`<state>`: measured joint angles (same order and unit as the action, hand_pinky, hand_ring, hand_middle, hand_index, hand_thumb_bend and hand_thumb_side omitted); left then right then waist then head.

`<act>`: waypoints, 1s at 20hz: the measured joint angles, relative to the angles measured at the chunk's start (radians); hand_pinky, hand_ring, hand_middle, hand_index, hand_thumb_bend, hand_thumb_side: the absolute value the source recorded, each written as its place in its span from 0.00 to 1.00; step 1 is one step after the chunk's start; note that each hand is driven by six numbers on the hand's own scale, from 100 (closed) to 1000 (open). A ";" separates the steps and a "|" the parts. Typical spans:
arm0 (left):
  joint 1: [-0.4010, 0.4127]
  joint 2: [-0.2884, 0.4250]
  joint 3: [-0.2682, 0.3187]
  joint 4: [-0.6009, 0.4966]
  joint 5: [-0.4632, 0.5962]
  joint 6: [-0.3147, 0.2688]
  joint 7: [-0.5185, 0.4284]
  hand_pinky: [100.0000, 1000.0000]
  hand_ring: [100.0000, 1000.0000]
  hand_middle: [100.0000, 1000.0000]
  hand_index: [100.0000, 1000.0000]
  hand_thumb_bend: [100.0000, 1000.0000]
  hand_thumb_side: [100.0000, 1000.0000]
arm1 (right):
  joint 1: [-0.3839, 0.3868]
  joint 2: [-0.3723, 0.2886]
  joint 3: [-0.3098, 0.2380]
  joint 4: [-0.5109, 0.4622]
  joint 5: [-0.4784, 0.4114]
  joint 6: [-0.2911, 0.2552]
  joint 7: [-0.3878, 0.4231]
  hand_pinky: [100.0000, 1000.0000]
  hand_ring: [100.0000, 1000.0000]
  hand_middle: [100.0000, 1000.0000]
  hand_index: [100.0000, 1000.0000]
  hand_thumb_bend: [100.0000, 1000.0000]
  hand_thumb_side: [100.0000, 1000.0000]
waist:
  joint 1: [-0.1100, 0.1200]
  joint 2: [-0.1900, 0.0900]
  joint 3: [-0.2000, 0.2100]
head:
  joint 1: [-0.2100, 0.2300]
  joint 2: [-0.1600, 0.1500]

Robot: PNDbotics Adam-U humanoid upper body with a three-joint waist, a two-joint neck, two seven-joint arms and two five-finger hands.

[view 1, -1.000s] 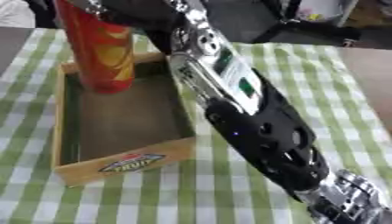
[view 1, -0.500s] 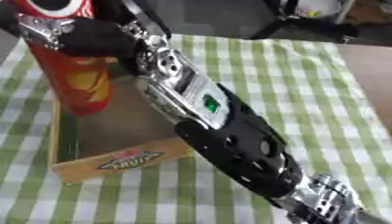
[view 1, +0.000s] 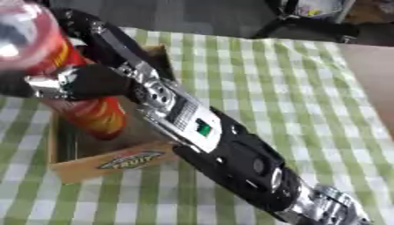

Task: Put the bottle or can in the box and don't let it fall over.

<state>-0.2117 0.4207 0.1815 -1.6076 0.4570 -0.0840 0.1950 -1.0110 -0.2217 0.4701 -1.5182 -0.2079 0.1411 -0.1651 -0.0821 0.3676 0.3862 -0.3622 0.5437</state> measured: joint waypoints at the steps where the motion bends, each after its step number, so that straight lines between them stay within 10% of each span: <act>1: 0.000 0.000 0.001 0.002 0.000 -0.001 0.001 0.87 0.87 0.73 0.78 0.09 0.63 | 0.000 0.000 -0.004 0.003 0.010 0.003 0.005 0.74 0.89 0.87 0.81 0.91 0.23 | 0.000 0.000 -0.003 | 0.001 0.000; 20: 0.023 0.000 0.007 -0.002 -0.006 -0.004 0.003 0.87 0.87 0.73 0.78 0.09 0.63 | -0.021 -0.135 -0.152 -0.125 -0.132 0.022 -0.089 0.73 0.84 0.83 0.79 0.71 0.22 | 0.009 -0.003 -0.061 | 0.046 0.009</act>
<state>-0.1888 0.4208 0.1886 -1.6099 0.4514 -0.0876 0.1983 -1.0316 -0.3564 0.3181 -1.6427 -0.3403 0.1631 -0.2539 -0.0728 0.3643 0.3253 -0.3159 0.5526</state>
